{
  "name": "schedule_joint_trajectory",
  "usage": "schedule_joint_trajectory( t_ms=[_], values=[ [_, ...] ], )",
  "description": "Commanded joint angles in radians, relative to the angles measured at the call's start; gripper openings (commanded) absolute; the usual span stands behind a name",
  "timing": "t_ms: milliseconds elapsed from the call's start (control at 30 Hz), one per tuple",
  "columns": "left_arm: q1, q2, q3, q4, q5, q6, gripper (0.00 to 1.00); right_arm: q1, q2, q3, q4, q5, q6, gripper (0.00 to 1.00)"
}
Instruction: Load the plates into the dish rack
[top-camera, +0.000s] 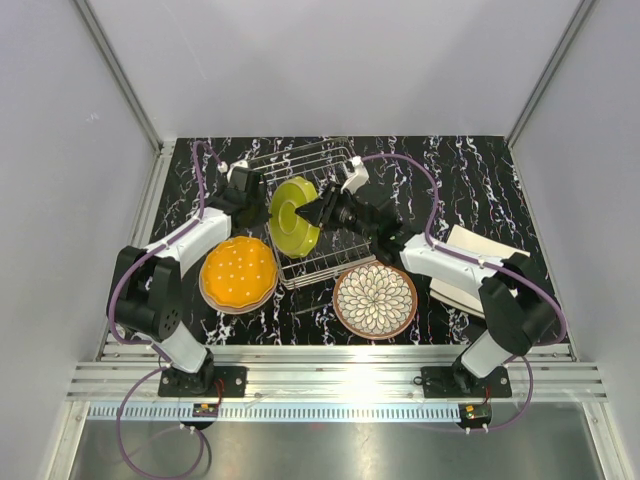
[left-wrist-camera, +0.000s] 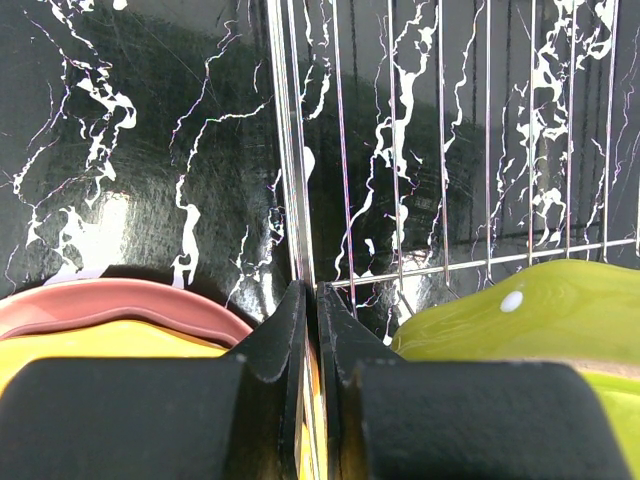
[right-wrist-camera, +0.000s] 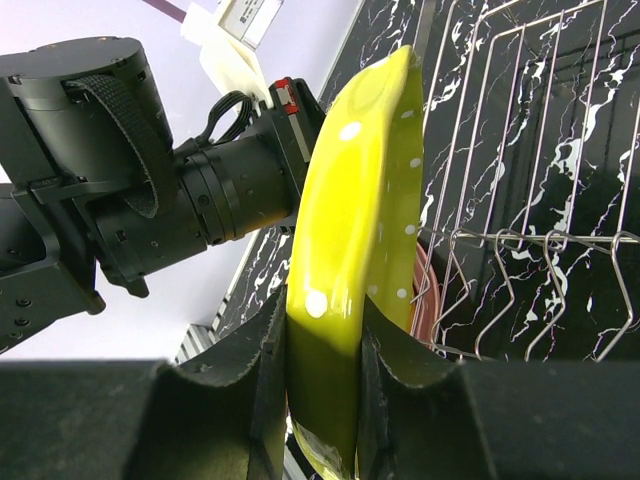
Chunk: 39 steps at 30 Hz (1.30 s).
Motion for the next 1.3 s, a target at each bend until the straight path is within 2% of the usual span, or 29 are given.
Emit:
schedule_joint_trajectory(
  t_ms=[0, 167, 200, 233, 300, 400, 467, 533, 867, 1267],
  values=[
    [-0.014, -0.033, -0.003, 0.091, 0.054, -0.009, 0.00, 0.016, -0.033, 0.000, 0.128, -0.023, 0.052, 0.00],
    [-0.014, -0.045, -0.005, 0.085, 0.049, -0.007, 0.01, 0.013, -0.099, 0.021, 0.062, 0.012, 0.028, 0.00],
    [-0.014, -0.047, -0.003, 0.082, 0.046, -0.007, 0.04, 0.009, -0.115, 0.026, 0.033, 0.033, 0.016, 0.00],
    [-0.015, -0.051, -0.003, 0.079, 0.045, -0.007, 0.13, 0.006, -0.130, 0.033, 0.020, 0.044, 0.013, 0.00],
    [-0.015, -0.058, -0.005, 0.079, 0.045, -0.010, 0.41, -0.001, -0.168, 0.039, -0.015, 0.063, 0.005, 0.00],
    [-0.011, -0.067, -0.005, 0.077, 0.035, -0.018, 0.61, -0.004, -0.187, 0.036, -0.018, 0.066, 0.011, 0.00],
    [-0.006, -0.074, -0.003, 0.077, 0.037, -0.021, 0.63, -0.004, -0.188, 0.024, -0.012, 0.063, 0.020, 0.00],
    [0.001, -0.087, 0.003, 0.071, 0.038, -0.026, 0.70, -0.003, -0.190, 0.004, 0.016, 0.055, 0.039, 0.00],
    [0.043, -0.139, -0.006, 0.079, 0.055, -0.044, 0.84, -0.004, -0.150, -0.003, 0.129, 0.001, 0.109, 0.00],
    [0.067, -0.068, 0.012, 0.148, 0.138, -0.121, 0.86, -0.003, -0.126, 0.003, 0.141, -0.003, 0.105, 0.00]
  ],
)
